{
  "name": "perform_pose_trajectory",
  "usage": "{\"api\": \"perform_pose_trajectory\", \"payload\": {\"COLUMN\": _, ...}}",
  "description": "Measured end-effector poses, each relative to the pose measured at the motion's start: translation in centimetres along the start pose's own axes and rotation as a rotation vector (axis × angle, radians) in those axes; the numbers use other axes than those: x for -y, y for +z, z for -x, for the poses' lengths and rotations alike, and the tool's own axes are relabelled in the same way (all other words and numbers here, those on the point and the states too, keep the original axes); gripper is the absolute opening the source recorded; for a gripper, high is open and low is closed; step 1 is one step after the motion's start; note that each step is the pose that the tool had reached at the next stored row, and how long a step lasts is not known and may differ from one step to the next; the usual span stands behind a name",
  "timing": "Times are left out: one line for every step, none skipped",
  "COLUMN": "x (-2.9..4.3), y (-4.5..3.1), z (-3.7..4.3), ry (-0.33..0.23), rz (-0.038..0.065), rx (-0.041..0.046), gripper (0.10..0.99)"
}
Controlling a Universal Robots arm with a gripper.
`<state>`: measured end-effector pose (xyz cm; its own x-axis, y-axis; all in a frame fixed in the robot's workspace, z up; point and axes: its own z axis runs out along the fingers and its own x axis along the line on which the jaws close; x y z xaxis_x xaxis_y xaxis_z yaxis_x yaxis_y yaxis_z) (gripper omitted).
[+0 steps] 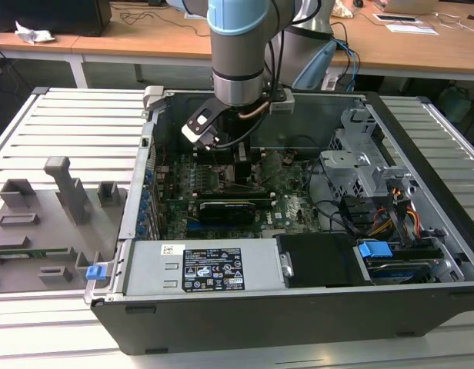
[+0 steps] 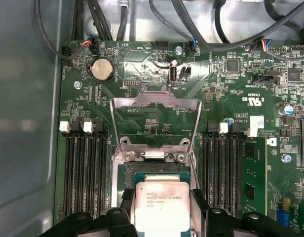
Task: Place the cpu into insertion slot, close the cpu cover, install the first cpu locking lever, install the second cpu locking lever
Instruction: 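Place the cpu into insertion slot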
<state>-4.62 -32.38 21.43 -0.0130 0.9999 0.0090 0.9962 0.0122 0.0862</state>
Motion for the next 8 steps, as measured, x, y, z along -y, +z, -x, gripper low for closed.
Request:
{"api": "perform_pose_trajectory", "payload": {"x": 0.0, "y": 0.02, "z": 0.0, "ry": 0.0, "rz": 0.0, "rx": 0.0001, "gripper": 0.533}}
{"api": "perform_pose_trajectory", "payload": {"x": 0.0, "y": 0.07, "z": -0.03, "ry": 0.0, "rz": 0.0, "rx": 0.0002, "gripper": 0.533}}
{"api": "perform_pose_trajectory", "payload": {"x": -0.03, "y": 0.12, "z": -0.06, "ry": 0.001, "rz": 0.0, "rx": 0.0001, "gripper": 0.533}}
{"api": "perform_pose_trajectory", "payload": {"x": -0.04, "y": 0.15, "z": -0.08, "ry": 0.001, "rz": 0.0, "rx": 0.0001, "gripper": 0.533}}
{"api": "perform_pose_trajectory", "payload": {"x": -0.08, "y": 0.23, "z": -0.15, "ry": 0.002, "rz": 0.0, "rx": 0.0002, "gripper": 0.533}}
{"api": "perform_pose_trajectory", "payload": {"x": -0.08, "y": 0.28, "z": -0.19, "ry": 0.003, "rz": 0.0, "rx": 0.0003, "gripper": 0.533}}
{"api": "perform_pose_trajectory", "payload": {"x": -0.08, "y": 0.33, "z": -0.23, "ry": 0.003, "rz": 0.0, "rx": 0.0004, "gripper": 0.533}}
{"api": "perform_pose_trajectory", "payload": {"x": -0.07, "y": 0.39, "z": -0.27, "ry": 0.004, "rz": 0.0, "rx": 0.0005, "gripper": 0.533}}
